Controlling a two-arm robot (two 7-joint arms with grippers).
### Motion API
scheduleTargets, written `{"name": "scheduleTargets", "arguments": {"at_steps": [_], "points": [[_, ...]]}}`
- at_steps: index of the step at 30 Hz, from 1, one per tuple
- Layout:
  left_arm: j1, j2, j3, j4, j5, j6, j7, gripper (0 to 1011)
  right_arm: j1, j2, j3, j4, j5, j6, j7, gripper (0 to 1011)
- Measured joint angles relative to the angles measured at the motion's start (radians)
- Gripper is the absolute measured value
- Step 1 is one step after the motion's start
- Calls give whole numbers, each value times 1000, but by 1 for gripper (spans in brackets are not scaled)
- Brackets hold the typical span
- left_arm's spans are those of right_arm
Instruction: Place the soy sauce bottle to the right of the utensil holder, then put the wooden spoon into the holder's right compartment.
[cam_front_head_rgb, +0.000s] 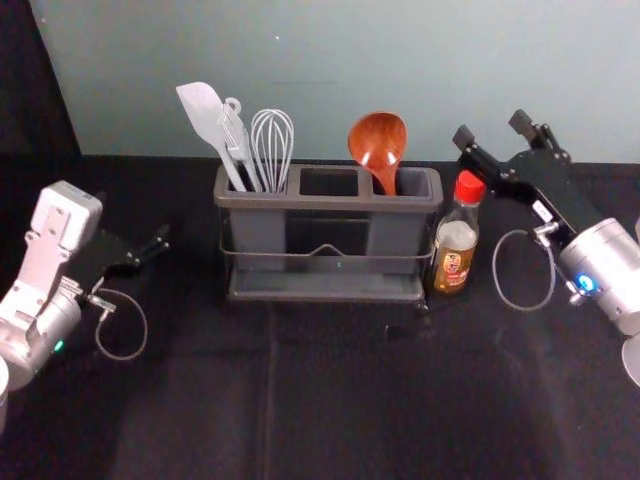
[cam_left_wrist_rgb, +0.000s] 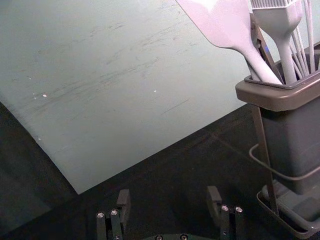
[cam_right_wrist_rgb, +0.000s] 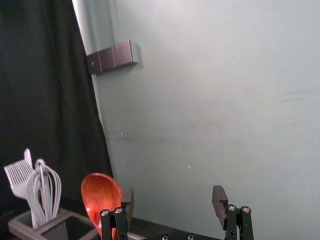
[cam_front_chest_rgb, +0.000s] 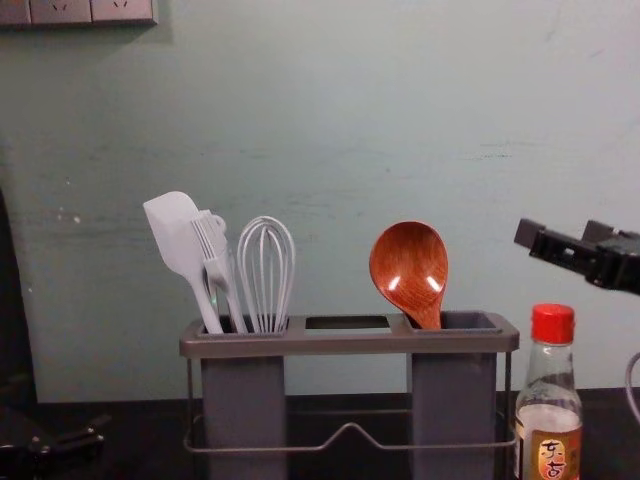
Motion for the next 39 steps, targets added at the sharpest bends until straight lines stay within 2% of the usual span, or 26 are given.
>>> {"name": "scheduleTargets", "arguments": {"at_steps": [10,15,19,22,28,31,32,35,39], "points": [[0,0,0,0,0,0,0,1005,-80,30,57,-140,13,-20,-30,1002],[0,0,0,0,0,0,0,1005,-113,39,99,-171,-13,-38,-75,1003],[0,0,0,0,0,0,0,1005,-136,38,135,-177,-79,-59,-136,1002],[0,0,0,0,0,0,0,1005,-142,36,147,-168,-126,-65,-167,1002],[0,0,0,0,0,0,0,1005,-140,30,153,-139,-190,-62,-198,1003],[0,0,0,0,0,0,0,1005,-130,30,148,-112,-249,-29,-228,1003],[0,0,0,0,0,0,0,1005,-130,30,148,-112,-249,-29,-228,1002],[0,0,0,0,0,0,0,1005,-119,31,137,-89,-308,34,-259,1003],[0,0,0,0,0,0,0,1005,-105,30,126,-68,-352,102,-279,1002]]}}
